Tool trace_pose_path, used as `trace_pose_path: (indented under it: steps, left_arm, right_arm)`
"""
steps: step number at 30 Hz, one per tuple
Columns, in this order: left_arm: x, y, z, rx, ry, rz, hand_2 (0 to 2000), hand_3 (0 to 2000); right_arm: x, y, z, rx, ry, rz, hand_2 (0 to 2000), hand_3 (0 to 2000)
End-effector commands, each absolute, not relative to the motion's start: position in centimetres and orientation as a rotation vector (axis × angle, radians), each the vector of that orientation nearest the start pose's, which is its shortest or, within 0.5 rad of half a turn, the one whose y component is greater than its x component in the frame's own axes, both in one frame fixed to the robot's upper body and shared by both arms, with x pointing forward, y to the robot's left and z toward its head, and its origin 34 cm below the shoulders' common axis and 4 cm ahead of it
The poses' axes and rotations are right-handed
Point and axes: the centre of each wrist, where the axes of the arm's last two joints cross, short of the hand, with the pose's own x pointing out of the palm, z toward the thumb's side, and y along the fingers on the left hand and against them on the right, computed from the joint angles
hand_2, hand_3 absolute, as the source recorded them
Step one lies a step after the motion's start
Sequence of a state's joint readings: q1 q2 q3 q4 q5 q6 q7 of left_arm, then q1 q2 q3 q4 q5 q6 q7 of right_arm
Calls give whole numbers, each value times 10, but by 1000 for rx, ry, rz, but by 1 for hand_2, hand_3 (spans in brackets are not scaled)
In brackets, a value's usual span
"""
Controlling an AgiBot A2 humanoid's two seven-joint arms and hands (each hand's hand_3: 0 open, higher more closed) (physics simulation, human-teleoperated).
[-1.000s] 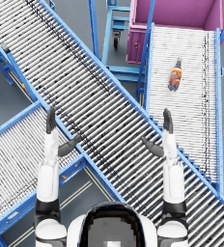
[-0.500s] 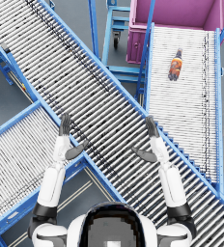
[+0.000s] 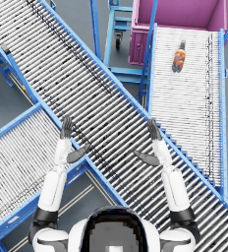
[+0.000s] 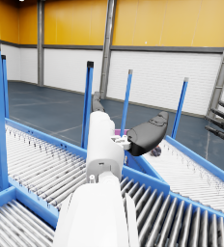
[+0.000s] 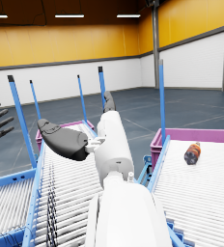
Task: Pick up the oil and place it on the left assembly line, put the cola on the right, and keep Sprite still
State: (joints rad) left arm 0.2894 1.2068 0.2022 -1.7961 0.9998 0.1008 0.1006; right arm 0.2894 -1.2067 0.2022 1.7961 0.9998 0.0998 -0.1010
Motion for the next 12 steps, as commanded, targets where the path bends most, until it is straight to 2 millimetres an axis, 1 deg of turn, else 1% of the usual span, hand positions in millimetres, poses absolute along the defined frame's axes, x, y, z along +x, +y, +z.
trace_pose_path:
  steps: [1,12]
  left_arm:
    - [255,201,229,74,-388,-1777,0,0]
    - [255,201,229,74,-388,-1777,0,0]
  right_arm:
    - [255,-201,229,-134,-376,1971,0,0]
    - [255,-201,229,-134,-376,1971,0,0]
